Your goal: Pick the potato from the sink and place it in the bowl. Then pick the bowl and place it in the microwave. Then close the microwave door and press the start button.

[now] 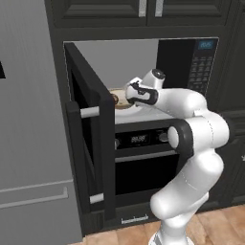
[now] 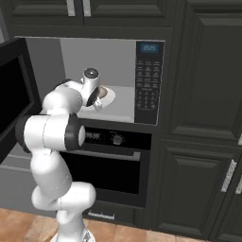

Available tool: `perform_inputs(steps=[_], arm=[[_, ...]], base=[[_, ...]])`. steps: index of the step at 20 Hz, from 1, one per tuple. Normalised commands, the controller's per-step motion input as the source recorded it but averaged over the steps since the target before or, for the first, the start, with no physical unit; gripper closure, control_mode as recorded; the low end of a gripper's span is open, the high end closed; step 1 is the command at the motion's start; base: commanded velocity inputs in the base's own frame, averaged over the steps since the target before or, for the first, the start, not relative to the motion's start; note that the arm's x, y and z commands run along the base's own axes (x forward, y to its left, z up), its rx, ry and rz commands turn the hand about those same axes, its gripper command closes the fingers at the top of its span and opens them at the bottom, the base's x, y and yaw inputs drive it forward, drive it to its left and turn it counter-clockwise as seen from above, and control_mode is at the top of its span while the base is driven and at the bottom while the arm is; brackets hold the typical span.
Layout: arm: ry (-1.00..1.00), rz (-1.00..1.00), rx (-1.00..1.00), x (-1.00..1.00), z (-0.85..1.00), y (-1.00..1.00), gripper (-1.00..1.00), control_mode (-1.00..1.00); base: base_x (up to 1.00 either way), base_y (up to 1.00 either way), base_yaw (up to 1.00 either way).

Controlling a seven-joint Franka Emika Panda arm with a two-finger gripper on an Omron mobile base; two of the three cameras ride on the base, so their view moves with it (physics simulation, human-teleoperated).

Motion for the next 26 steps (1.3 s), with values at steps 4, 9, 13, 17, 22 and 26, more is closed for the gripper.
perform_inputs(steps=[4, 9, 13, 17, 22, 26], arm=[[-0.04, 0.00, 0.00, -0.60, 0.39, 0.00, -1.00, -1.00], [-0.11, 0.00, 0.00, -0.99, 0.50, 0.00, -1.00, -1.00], [-0.06, 0.03, 0.00, -1.00, 0.24, 0.00, -1.00, -1.00], [-0.05, 0.01, 0.00, -1.00, 0.35, 0.00, -1.00, -1.00], [0.00, 0.00, 0.11, -1.00, 0.63, 0.00, -1.00, -1.00], [0.01, 0.00, 0.06, -1.00, 0.77, 0.00, -1.00, -1.00]], base=[[0.00, 0.00, 0.00], [0.00, 0.00, 0.00], [0.00, 0.00, 0.00], [0.00, 0.00, 0.00], [0.00, 0.00, 0.00], [0.00, 0.00, 0.00]])
